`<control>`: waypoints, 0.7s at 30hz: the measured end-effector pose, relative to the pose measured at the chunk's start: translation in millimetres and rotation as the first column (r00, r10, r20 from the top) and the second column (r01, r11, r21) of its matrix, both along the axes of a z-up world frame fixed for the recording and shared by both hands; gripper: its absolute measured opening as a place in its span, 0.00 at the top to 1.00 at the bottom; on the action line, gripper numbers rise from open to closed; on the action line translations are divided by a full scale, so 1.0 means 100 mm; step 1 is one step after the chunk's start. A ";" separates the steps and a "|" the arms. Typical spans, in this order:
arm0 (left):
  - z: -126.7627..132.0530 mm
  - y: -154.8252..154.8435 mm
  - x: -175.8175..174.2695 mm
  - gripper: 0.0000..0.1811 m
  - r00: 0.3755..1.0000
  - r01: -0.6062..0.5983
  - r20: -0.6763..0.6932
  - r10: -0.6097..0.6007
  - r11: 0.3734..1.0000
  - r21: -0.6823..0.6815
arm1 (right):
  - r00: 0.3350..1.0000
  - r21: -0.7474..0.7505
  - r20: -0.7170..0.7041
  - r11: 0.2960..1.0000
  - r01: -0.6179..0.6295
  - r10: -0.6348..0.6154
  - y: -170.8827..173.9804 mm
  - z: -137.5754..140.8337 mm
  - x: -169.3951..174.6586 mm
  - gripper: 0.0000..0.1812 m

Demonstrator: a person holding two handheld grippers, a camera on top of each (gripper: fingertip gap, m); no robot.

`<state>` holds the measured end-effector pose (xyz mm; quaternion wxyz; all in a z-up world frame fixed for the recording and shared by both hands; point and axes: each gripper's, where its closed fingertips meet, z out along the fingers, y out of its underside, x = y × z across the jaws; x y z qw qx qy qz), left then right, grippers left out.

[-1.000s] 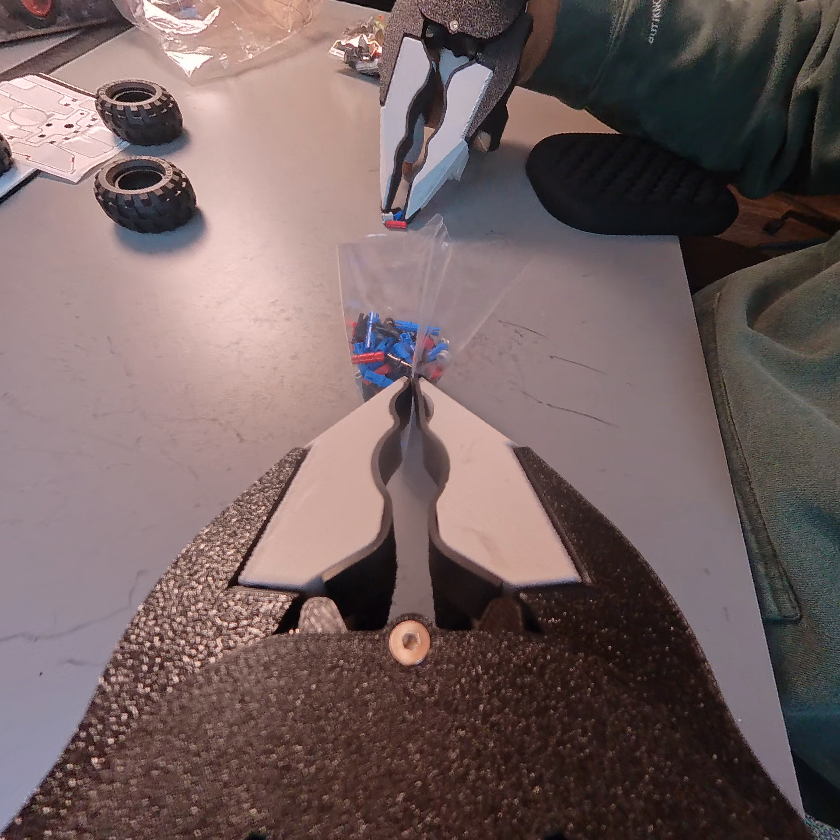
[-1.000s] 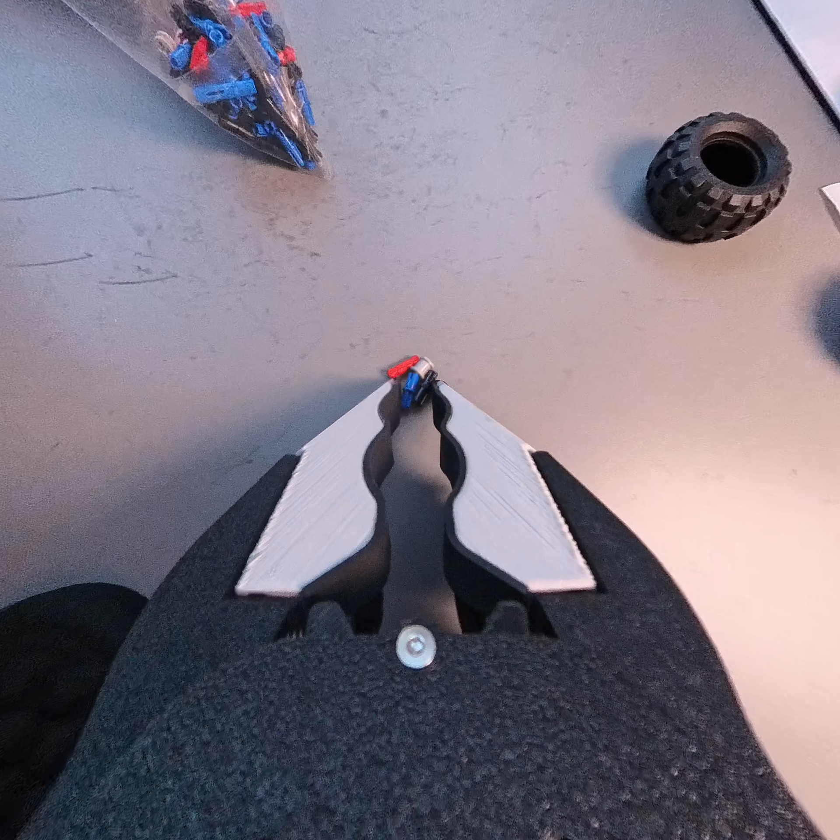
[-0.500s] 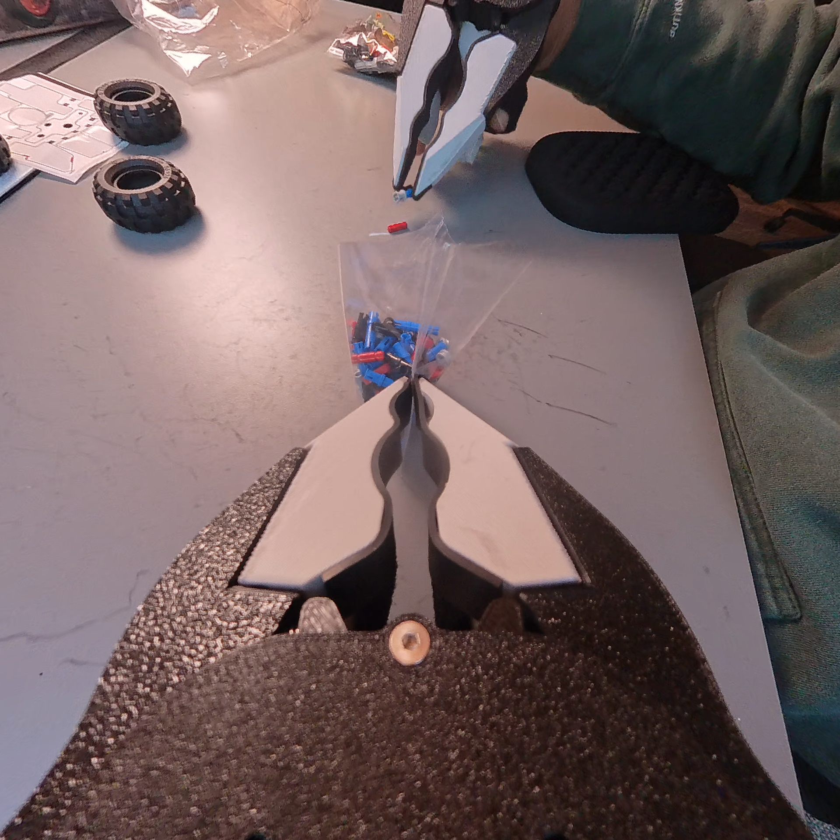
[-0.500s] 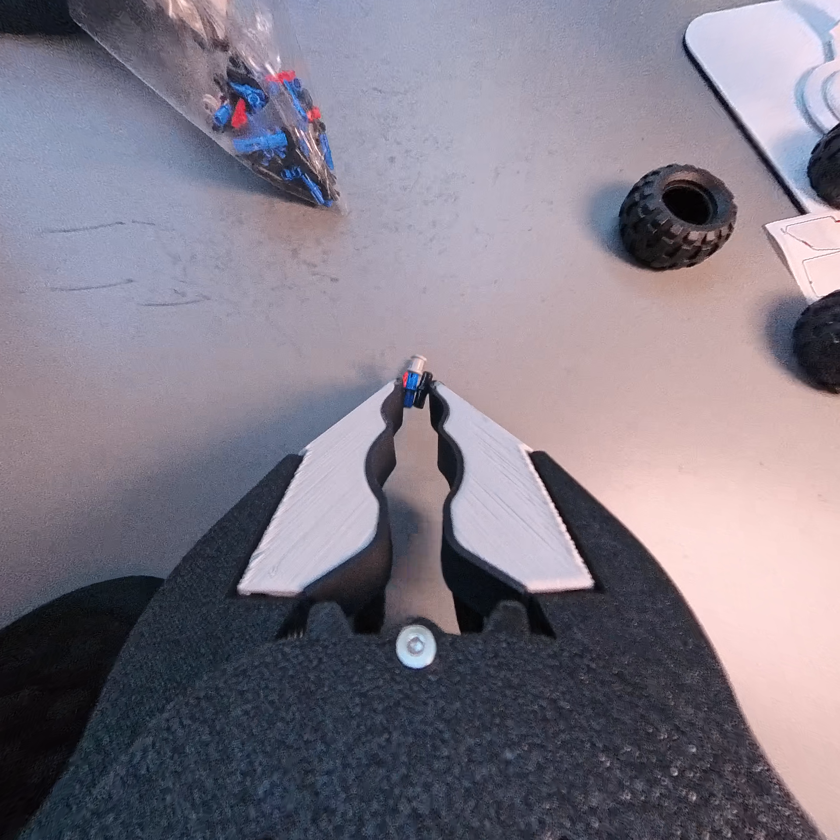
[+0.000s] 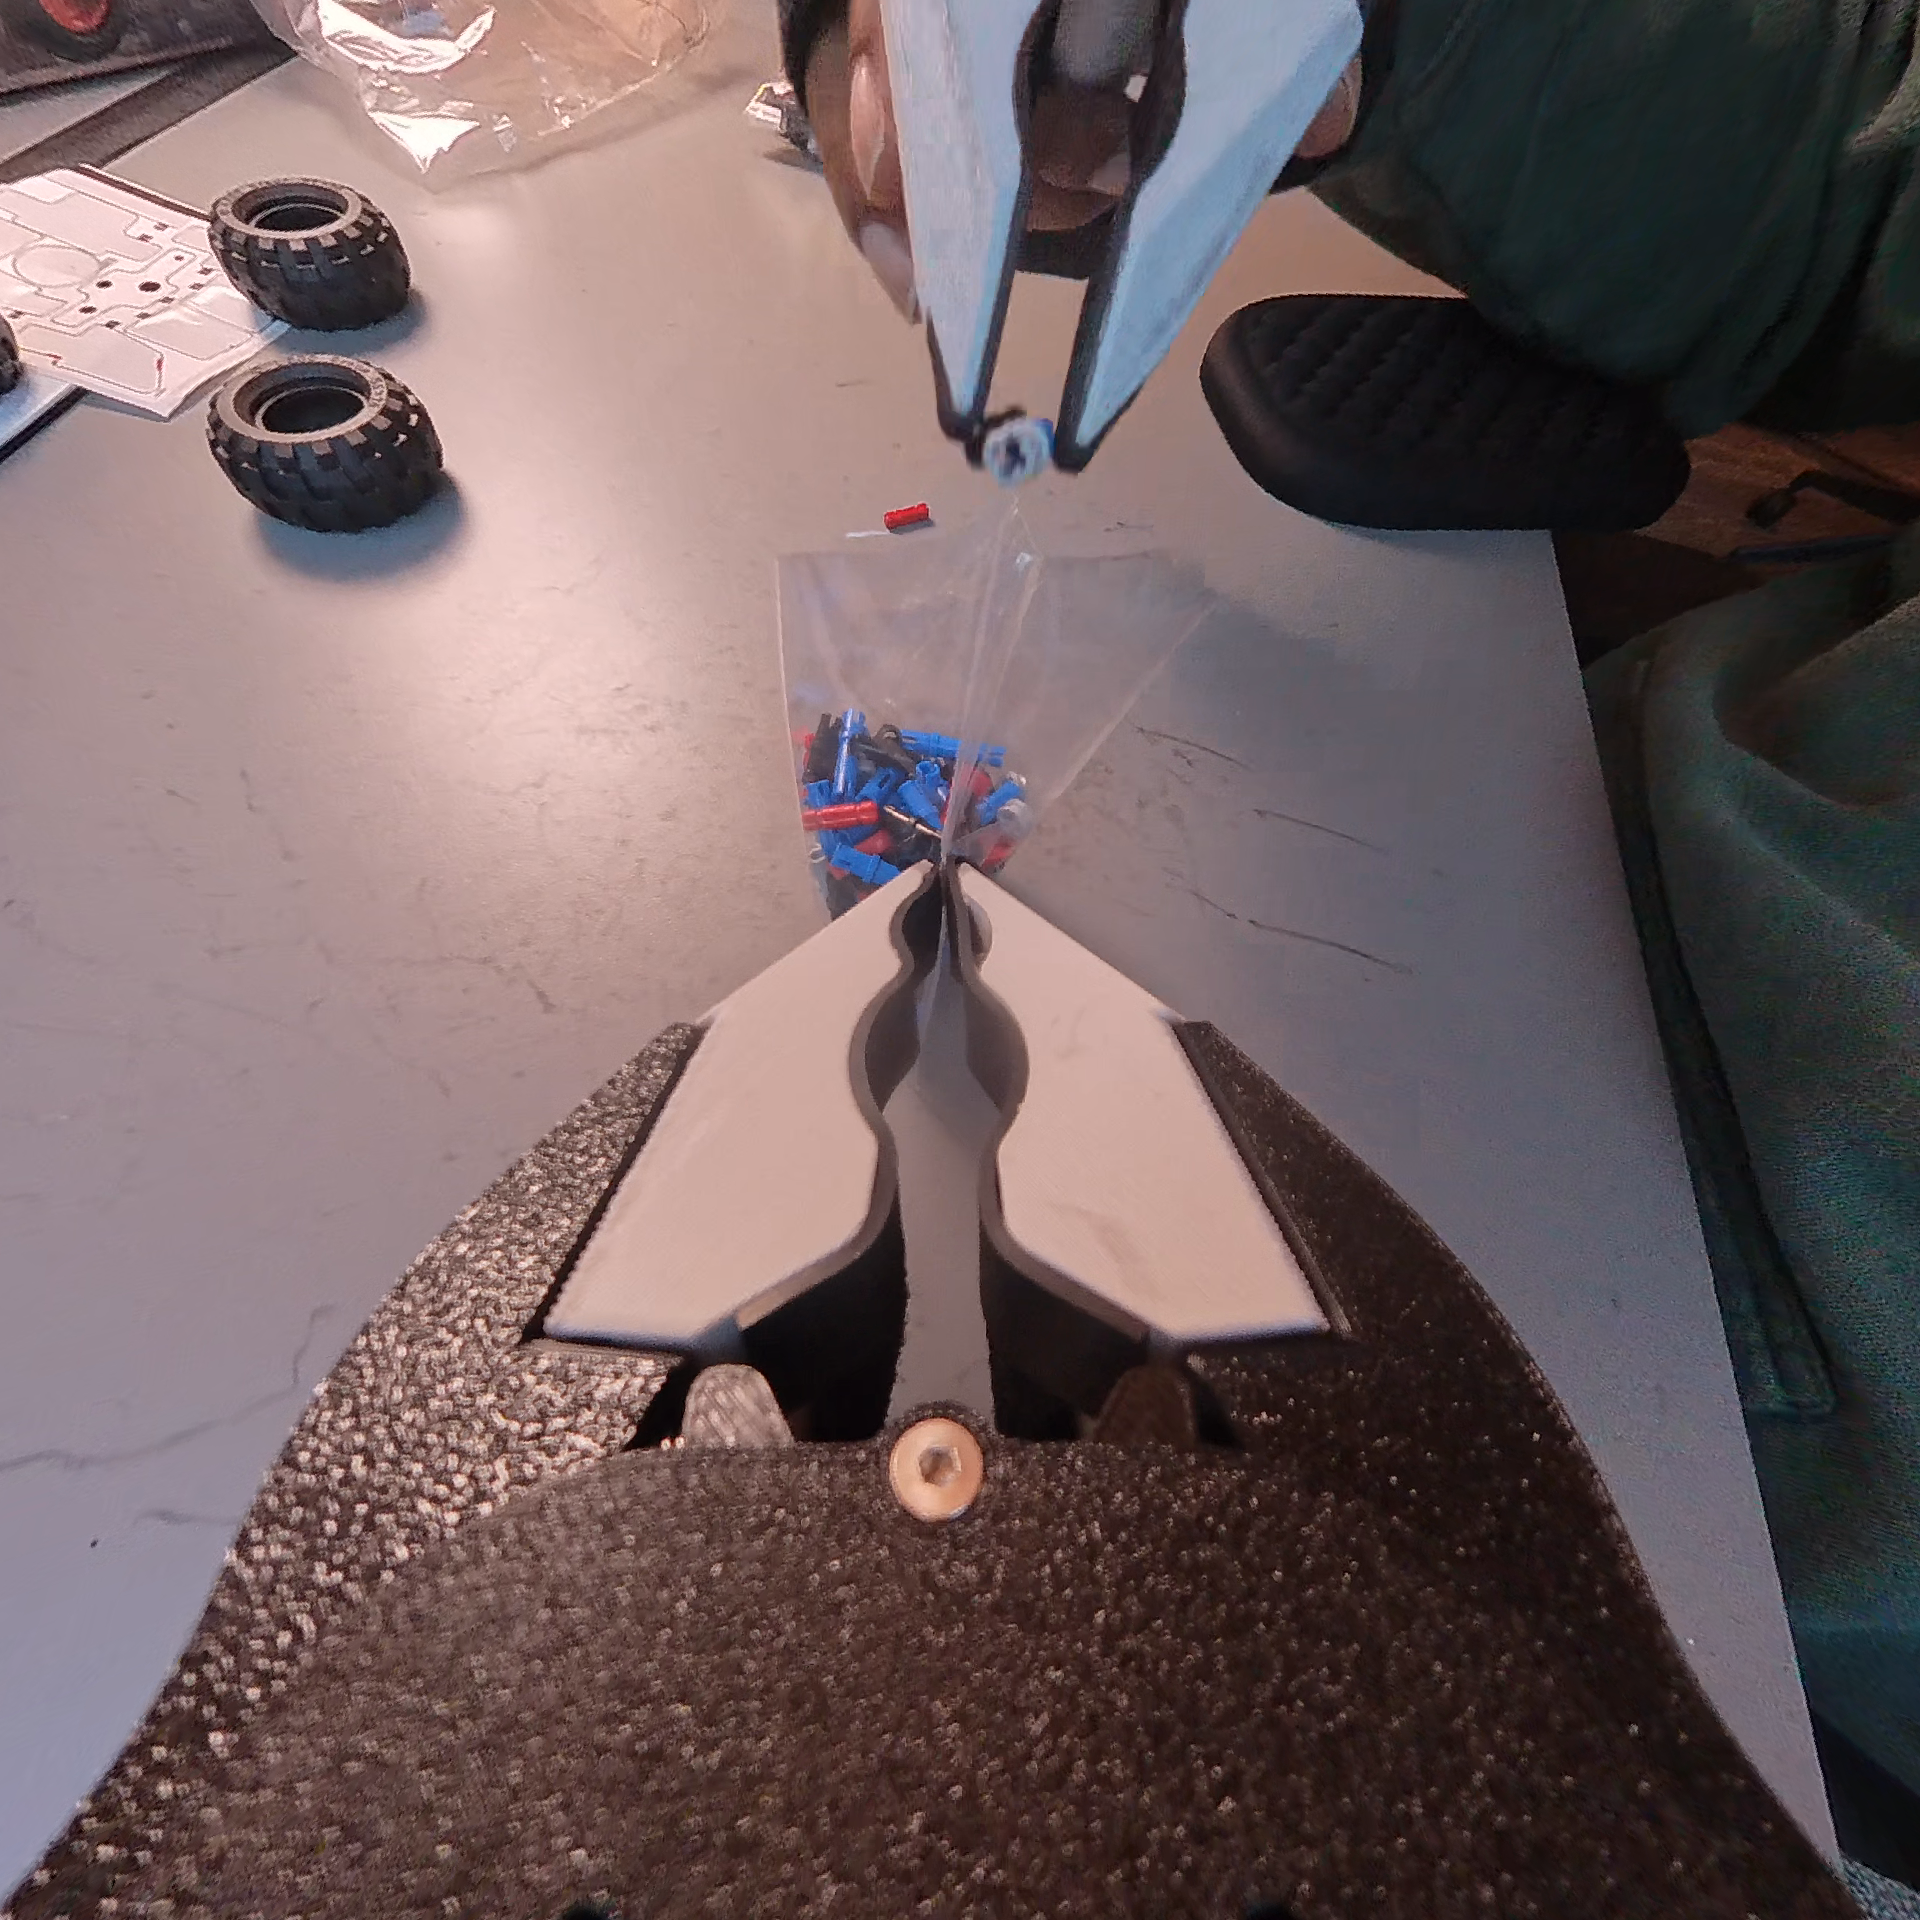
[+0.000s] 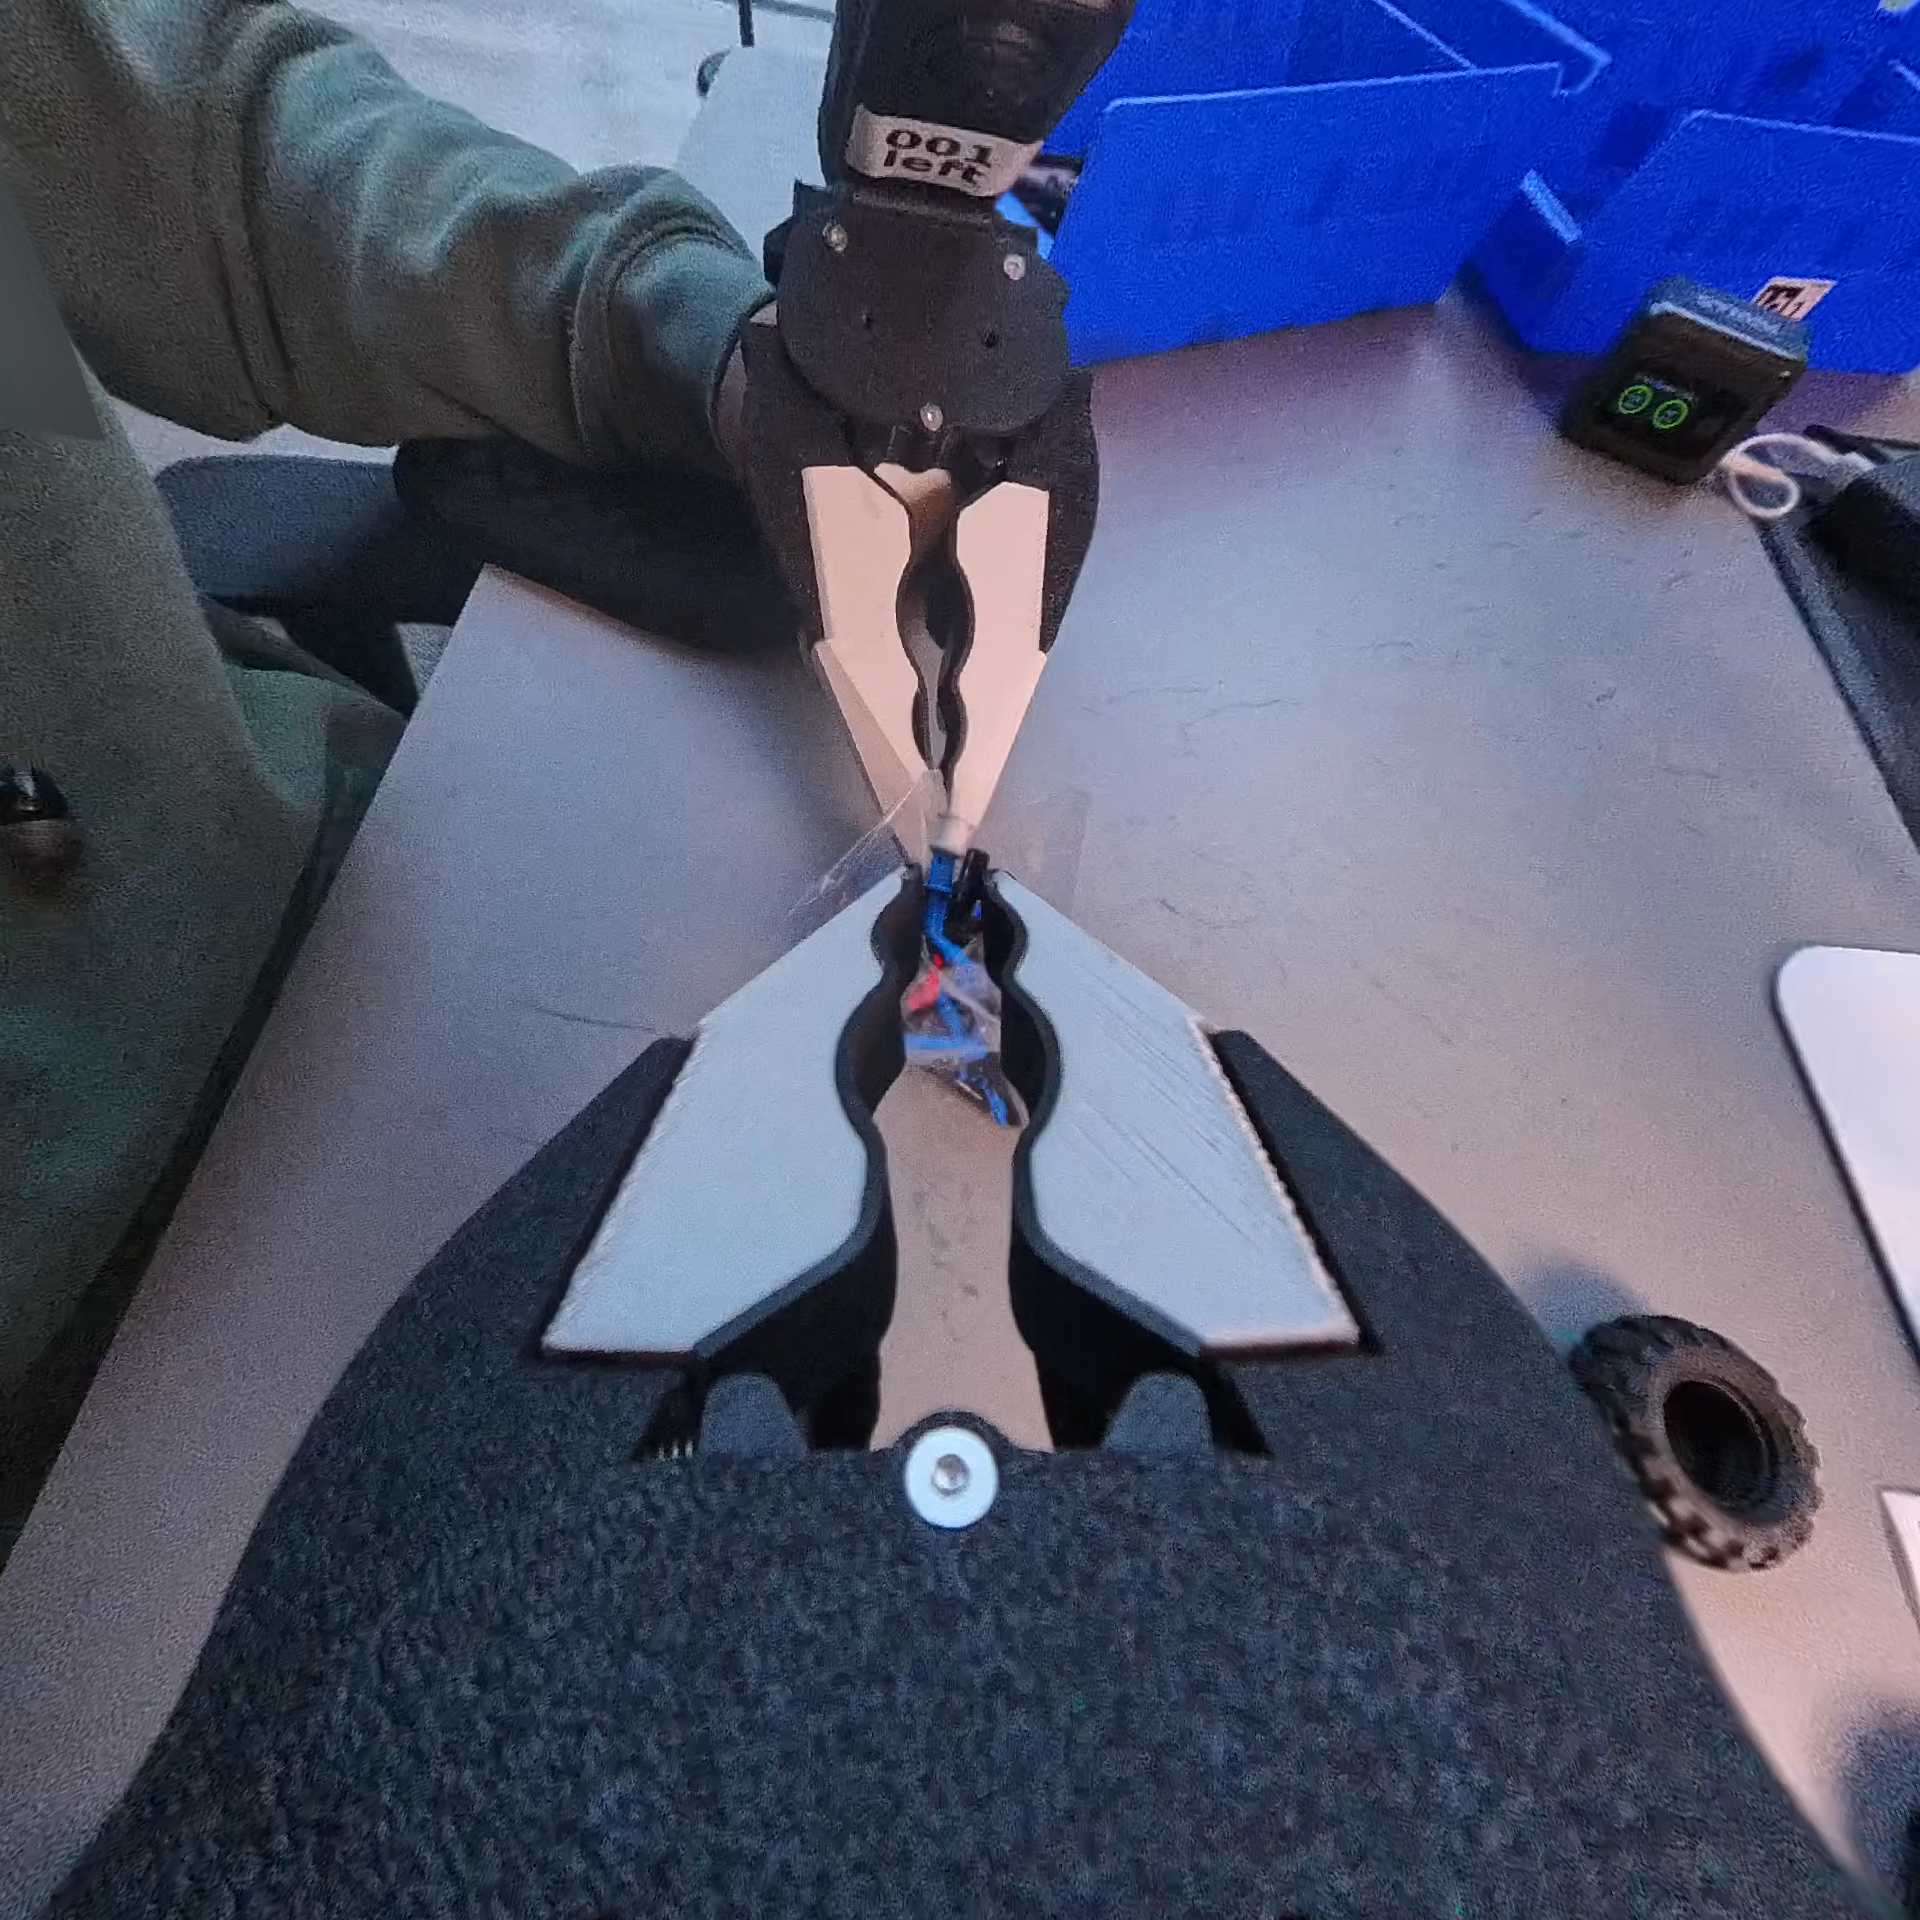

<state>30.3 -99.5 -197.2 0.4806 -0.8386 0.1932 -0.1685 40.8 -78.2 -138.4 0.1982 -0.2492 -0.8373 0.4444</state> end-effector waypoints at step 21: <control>0.00 0.01 -0.01 1.00 1.000 -0.006 0.005 0.006 1.000 -0.001 | 0.907 0.243 0.204 0.916 0.318 -0.369 1.31 -1.01 0.51 0.90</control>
